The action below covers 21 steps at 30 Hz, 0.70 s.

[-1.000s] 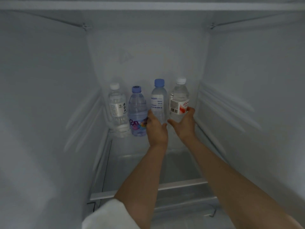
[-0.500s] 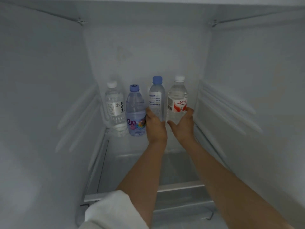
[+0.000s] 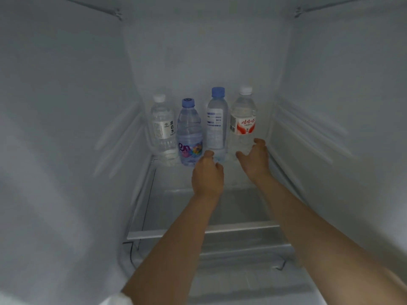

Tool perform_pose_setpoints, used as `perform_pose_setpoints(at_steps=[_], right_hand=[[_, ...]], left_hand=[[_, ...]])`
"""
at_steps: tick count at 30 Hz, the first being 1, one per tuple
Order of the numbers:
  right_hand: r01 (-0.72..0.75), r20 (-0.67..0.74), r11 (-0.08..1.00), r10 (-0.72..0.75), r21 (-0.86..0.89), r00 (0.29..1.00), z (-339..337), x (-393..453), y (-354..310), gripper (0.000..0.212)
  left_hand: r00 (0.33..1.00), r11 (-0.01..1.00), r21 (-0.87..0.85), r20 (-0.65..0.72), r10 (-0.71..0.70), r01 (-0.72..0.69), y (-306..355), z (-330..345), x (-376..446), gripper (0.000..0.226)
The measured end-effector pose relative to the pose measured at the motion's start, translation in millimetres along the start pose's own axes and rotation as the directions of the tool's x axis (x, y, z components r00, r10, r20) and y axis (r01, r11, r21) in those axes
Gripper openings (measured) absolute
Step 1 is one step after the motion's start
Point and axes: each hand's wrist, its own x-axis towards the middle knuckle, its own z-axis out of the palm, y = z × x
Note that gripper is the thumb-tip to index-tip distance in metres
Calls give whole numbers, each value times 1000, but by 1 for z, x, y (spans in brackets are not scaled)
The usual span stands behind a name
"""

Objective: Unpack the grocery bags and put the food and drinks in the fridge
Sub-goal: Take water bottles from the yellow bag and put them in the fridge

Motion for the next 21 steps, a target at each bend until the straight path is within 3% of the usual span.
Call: perform_pose_setpoints(at_steps=[5, 12, 17, 21], right_hand=[[13, -22, 1000, -13, 11, 1000, -21, -44, -5, 59], [150, 3, 983, -151, -108, 989, -51, -168, -7, 33], [205, -139, 971, -221, -120, 965, -60, -275, 0, 23], [166, -129, 981, -178, -101, 975, -67, -361, 17, 24]], left_hand=[[997, 996, -70, -56, 45, -49, 7, -27, -34, 31], [989, 964, -225, -45, 138, -145, 6, -64, -124, 25], [978, 974, -178, 128, 162, -138, -19, -106, -207, 21], [953, 972, -142, 217, 213, -185, -44, -134, -276, 21]])
